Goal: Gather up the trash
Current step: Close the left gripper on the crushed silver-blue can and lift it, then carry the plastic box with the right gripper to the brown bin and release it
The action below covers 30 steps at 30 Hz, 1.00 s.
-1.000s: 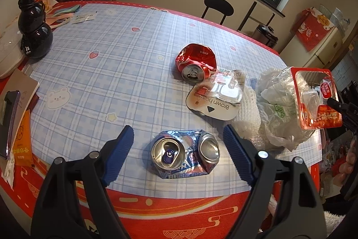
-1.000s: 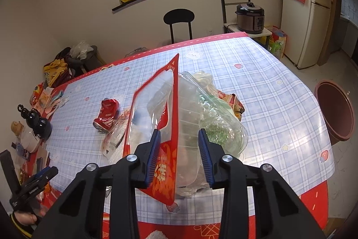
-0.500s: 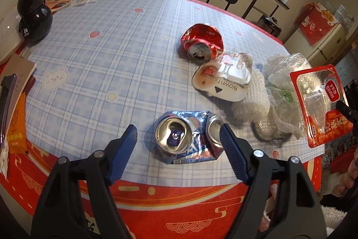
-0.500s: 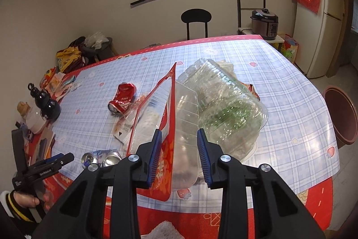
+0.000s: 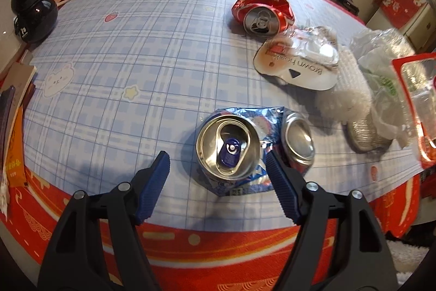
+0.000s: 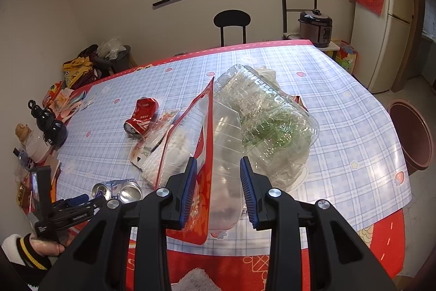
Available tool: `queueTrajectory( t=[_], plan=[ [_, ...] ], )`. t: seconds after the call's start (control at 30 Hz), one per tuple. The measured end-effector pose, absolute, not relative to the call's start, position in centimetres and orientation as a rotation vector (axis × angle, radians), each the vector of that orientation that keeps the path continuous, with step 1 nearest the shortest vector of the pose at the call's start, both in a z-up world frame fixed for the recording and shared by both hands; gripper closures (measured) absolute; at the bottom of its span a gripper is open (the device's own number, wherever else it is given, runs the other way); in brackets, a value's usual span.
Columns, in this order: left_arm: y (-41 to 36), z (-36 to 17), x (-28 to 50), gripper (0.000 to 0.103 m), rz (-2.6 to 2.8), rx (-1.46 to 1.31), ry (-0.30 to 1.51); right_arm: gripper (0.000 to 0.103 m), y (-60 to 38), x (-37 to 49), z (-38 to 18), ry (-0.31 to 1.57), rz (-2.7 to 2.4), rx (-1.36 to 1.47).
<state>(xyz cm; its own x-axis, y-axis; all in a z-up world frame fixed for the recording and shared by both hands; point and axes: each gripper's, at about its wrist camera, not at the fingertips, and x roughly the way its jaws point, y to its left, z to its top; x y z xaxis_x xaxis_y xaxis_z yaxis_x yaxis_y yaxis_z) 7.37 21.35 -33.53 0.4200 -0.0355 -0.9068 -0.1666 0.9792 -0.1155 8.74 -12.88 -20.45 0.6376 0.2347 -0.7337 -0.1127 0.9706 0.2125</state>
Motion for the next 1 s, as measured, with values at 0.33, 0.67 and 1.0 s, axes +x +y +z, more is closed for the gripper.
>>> queueTrajectory(
  t=[0.33, 0.67, 1.0],
  plan=[
    [20.1, -35.0, 8.8, 0.031, 0.104, -0.117, 1.153, 0.07, -13.1, 8.6, -21.0, 0.865, 0.191, 0.169],
    [22.1, -33.3, 7.7, 0.048, 0.134, -0.198, 1.093, 0.07, -12.9, 8.2, -20.5, 0.835, 0.208, 0.162],
    [24.4, -27.0, 5.5, 0.048, 0.162, -0.298, 0.921, 0.07, -12.2, 8.1, -19.5, 0.795, 0.245, 0.162]
  ],
)
